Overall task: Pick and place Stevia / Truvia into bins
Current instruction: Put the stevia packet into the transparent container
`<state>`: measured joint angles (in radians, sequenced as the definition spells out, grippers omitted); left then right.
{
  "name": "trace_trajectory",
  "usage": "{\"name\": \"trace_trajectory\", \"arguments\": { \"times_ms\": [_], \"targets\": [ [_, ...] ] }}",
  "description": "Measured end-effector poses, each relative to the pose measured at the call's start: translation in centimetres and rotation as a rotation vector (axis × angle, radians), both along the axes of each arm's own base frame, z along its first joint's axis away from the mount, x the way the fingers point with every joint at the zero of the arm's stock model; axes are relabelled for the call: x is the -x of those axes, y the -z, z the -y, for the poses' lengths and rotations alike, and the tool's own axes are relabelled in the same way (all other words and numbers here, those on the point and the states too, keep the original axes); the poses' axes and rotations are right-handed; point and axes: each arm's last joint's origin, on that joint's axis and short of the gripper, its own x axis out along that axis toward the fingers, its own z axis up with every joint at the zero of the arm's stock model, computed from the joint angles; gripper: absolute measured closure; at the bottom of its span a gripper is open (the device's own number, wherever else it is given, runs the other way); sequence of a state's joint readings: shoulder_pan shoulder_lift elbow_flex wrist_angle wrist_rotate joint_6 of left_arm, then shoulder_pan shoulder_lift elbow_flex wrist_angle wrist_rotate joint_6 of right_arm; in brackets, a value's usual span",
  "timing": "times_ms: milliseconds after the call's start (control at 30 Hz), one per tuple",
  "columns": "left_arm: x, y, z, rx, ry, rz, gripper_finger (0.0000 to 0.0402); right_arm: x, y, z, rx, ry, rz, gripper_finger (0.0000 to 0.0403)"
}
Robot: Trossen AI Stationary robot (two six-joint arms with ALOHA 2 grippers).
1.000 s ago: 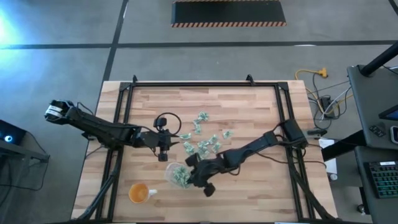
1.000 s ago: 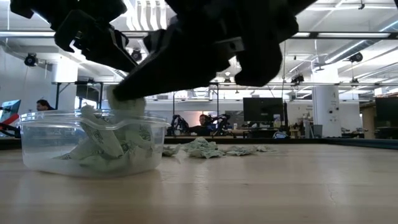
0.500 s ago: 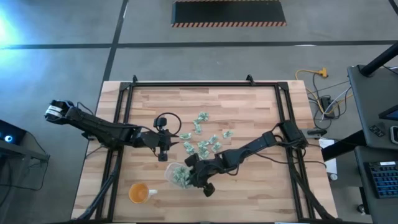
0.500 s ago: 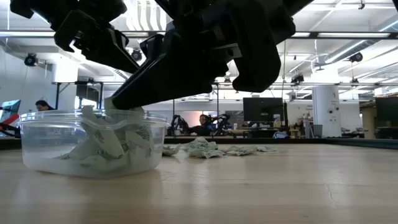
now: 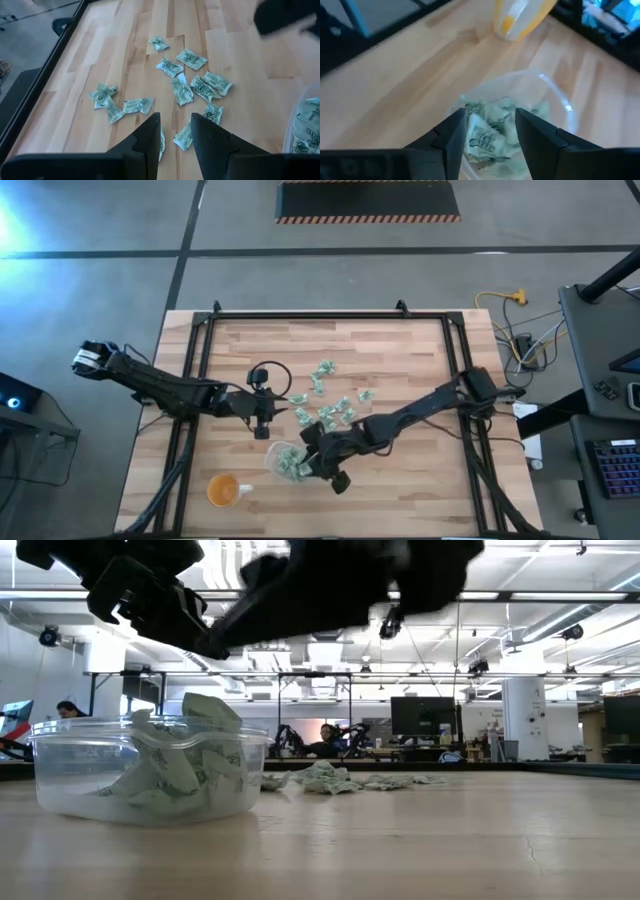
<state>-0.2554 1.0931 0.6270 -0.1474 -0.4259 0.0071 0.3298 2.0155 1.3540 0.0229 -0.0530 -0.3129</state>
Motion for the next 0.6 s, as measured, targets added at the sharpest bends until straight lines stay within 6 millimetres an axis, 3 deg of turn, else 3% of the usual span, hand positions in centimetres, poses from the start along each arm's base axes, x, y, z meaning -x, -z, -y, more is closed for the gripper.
{"name": "trace_trajectory", "arguments": {
  "times_ms": [200,367,600],
  "targets": [
    [0.1,0.2,0.0,-0.001,0.0,-0.003,0.031,3.0,-2.9,1.4,0.036,0.2,-0.187,0.0251],
    [0.2,0.5,0.0,-0.002,0.001,-0.01,0.031,5.5,-1.3,3.0,0.195,0.428,-0.325,0.0263],
    [0.4,1.2,-0.1,-0.014,0.005,-0.027,0.031,7.0,1.6,4.6,0.321,0.474,-0.392,0.0277]
  ]
}}
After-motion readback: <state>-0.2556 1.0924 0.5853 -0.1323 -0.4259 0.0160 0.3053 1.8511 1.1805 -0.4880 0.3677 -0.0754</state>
